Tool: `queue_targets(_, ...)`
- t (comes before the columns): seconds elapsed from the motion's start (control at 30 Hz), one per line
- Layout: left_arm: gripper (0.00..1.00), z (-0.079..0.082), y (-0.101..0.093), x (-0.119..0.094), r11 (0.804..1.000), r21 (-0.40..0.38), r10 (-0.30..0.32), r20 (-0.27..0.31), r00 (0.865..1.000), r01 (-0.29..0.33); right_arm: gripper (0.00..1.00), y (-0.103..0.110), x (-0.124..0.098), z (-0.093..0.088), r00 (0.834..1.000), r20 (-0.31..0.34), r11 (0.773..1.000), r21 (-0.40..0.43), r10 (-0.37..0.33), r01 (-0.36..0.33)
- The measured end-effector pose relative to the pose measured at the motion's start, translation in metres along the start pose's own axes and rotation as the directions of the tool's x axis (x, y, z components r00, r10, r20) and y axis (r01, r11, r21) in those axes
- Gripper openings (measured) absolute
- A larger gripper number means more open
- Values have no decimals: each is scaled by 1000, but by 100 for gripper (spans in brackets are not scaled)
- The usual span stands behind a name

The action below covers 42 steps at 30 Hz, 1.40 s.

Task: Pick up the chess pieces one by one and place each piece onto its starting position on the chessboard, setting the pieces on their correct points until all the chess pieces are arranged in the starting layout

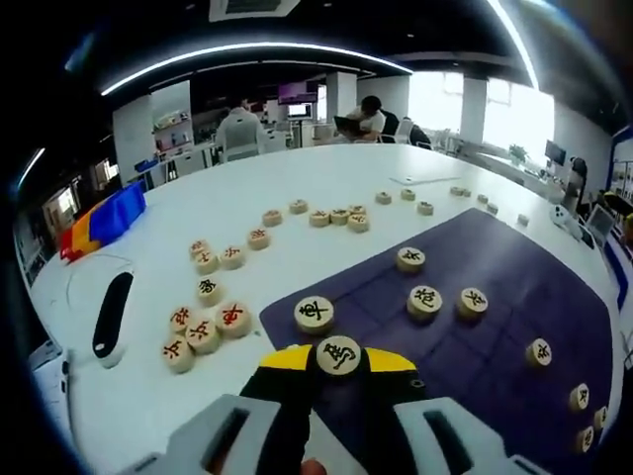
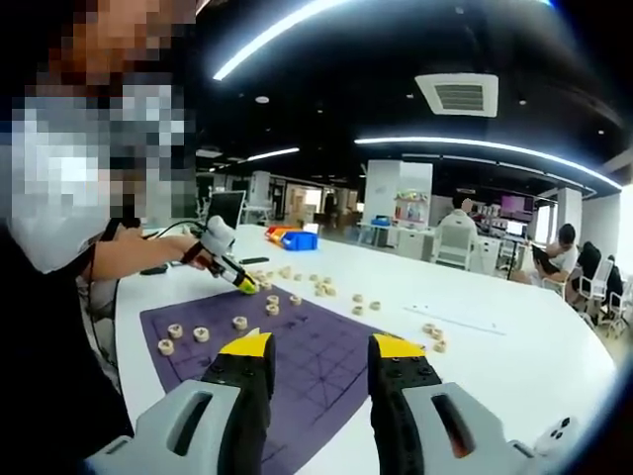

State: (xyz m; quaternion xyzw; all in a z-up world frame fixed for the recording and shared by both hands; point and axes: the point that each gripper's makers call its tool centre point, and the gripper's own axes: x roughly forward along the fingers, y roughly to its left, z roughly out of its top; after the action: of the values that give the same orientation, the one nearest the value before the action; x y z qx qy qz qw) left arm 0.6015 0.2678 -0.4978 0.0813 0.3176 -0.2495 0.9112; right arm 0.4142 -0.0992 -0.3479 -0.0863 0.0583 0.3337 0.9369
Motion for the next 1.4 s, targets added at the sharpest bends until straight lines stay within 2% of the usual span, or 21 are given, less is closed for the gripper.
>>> queue_targets(0.27,25,7,-5,-5,1000,27,-4,34,999,3,39,6,1,-1,1000,-11,1000,-15,20,-20)
queue_targets(0.43,27,9,-5,-19,999,34,5,48,999,-6,39,9,3,2,999,-13,999,-25,31,-31)
queue_targets(0.57,28,12,-10,-36,999,53,1,69,998,-5,39,11,7,2,999,-16,999,-30,41,-41)
queue_targets(0.73,29,18,-17,-70,998,61,3,138,990,-11,39,14,13,5,998,-17,998,-38,57,-58)
queue_targets(0.83,30,18,-23,-95,998,60,0,183,983,-11,39,17,18,9,998,-14,997,-46,69,-69)
queue_targets(0.87,30,17,-23,-98,998,60,0,187,982,-11,39,18,19,10,997,-14,996,-49,73,-73)
queue_targets(0.9,31,18,-28,-112,999,51,-5,218,976,-7,39,19,20,11,997,-13,996,-52,77,-77)
queue_targets(1.03,31,18,-39,-144,1000,-6,-16,315,949,19,39,21,24,13,996,-11,994,-58,88,-88)
queue_targets(1.13,32,12,-47,-161,1000,11,-18,352,936,15,39,21,26,14,996,-9,994,-58,89,-90)
queue_targets(1.2,34,12,-55,-175,999,36,-34,408,912,21,39,21,27,14,996,-8,994,-58,90,-91)
queue_targets(1.3,35,10,-66,-193,998,-1,-52,499,865,61,39,22,29,13,996,-10,994,-57,93,-93)
queue_targets(1.33,35,9,-66,-197,998,-11,-50,517,855,65,39,23,30,13,995,-11,994,-56,95,-95)
queue_targets(1.4,35,6,-67,-201,998,-23,-41,528,848,62,39,24,31,12,995,-13,994,-56,98,-98)
